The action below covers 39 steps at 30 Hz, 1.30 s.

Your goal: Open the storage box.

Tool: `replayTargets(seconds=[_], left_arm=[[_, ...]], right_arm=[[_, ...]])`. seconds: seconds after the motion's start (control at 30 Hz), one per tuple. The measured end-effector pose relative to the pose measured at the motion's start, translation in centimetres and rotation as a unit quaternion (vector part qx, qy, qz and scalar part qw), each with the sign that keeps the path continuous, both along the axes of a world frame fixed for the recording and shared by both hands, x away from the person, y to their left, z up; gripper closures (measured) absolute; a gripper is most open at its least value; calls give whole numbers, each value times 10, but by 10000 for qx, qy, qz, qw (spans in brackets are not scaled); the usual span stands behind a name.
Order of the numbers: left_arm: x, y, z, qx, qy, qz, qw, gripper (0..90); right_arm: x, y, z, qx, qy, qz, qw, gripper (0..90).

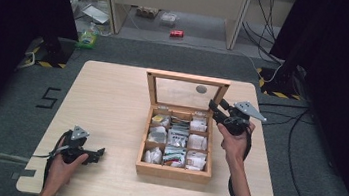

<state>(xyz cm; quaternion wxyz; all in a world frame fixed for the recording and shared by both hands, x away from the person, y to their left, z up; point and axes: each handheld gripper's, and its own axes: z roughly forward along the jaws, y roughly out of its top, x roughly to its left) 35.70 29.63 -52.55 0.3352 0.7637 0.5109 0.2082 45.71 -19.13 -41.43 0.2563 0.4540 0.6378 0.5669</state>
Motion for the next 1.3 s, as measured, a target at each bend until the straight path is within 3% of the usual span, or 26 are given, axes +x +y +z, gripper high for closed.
replayTargets(seconds=[0.2, 0.3, 0.97, 1.3], left_arm=[[0, 0, 0, 0, 1, -1, 10000, 0], [0, 0, 0, -1, 1, 0, 10000, 0], [0, 0, 0, 15, -4, -6, 10000, 0], [0, 0, 0, 15, -4, -6, 10000, 0]], right_arm=[[3, -3, -4, 35, 65, -39, 10000, 537], [4, -2, -4, -82, 41, -54, 9999, 538], [13, -1, -15, -198, 225, -109, 9995, 533], [18, 0, -18, -330, 182, -136, 9992, 535]])
